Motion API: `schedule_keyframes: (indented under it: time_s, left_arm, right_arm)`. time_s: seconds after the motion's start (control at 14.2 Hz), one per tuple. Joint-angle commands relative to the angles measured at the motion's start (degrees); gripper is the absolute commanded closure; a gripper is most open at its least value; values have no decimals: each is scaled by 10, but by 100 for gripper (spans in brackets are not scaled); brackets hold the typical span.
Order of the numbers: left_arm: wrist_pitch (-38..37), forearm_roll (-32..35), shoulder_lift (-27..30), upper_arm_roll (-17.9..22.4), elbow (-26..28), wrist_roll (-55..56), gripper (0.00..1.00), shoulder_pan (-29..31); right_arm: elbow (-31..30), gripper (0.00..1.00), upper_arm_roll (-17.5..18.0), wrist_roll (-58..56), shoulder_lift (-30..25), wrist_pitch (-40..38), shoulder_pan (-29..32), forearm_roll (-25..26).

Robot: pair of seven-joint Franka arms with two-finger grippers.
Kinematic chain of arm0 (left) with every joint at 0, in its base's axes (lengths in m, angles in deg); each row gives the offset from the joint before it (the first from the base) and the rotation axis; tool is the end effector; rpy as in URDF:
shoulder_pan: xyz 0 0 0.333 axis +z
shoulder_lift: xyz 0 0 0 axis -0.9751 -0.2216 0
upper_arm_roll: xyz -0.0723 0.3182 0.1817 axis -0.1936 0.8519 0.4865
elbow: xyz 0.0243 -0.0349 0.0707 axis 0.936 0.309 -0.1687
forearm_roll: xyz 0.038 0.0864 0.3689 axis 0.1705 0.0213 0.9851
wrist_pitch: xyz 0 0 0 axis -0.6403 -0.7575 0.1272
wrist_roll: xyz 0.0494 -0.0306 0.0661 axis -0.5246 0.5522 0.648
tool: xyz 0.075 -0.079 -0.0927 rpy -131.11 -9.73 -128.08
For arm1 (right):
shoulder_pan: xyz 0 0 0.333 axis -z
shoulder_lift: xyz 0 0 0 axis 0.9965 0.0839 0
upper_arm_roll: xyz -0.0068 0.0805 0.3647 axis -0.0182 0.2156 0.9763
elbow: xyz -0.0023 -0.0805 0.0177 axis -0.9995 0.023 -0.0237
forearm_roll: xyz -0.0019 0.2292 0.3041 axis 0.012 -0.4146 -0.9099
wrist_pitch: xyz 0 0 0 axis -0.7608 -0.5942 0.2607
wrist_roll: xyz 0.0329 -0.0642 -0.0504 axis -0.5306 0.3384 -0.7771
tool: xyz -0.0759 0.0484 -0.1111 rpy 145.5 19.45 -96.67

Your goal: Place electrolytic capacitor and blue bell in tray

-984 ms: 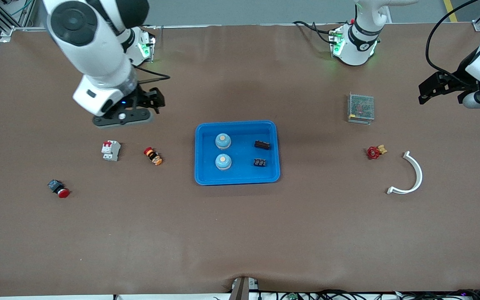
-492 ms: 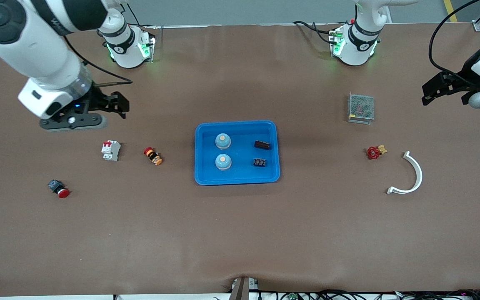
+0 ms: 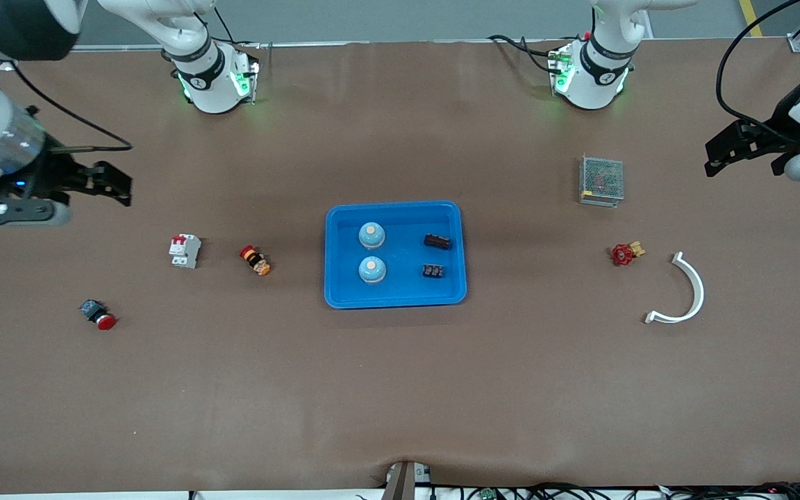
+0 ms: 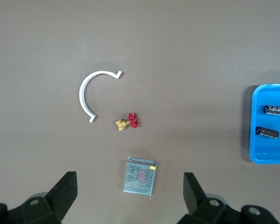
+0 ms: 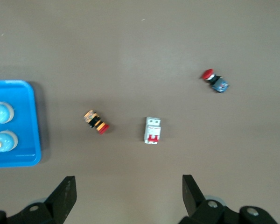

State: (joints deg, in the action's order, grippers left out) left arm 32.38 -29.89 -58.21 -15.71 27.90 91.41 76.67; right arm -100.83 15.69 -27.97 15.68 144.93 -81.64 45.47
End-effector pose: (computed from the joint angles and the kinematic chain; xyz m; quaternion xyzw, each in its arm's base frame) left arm 0.5209 -0.0441 0.6663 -0.9999 0.0038 -0.0074 0.0132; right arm 0.5560 0.0460 0.6243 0.9994 0.0025 -0.0228 0.0263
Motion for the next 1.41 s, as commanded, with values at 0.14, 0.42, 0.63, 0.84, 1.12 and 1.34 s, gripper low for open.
schedule_keyframes:
  time_s: [0.14,0.42,0.63,0.84,1.12,1.34]
  left_arm:
    - [-7,13,-7,-1,-17,-1,0,-1]
    - [-7,13,-7,-2,-22,-1,0,-2]
    - [-14,12,-7,-2,-23,-1,0,0]
    - [-15,12,-7,-2,-22,-1,0,0]
    - [-27,12,-8,-2,-23,-1,0,-1]
    - [-31,12,-9,-2,-22,3,0,0]
  right_arm:
    - [25,0,10,-9,-2,-22,73,-11]
    - [45,0,9,-3,-3,-25,79,-2]
    - [49,0,9,-2,-2,-25,86,-8]
    - [50,0,10,0,-2,-23,83,-10]
    - [50,0,9,-1,-2,-24,78,-7]
    - [51,0,-31,0,-2,-23,28,-4]
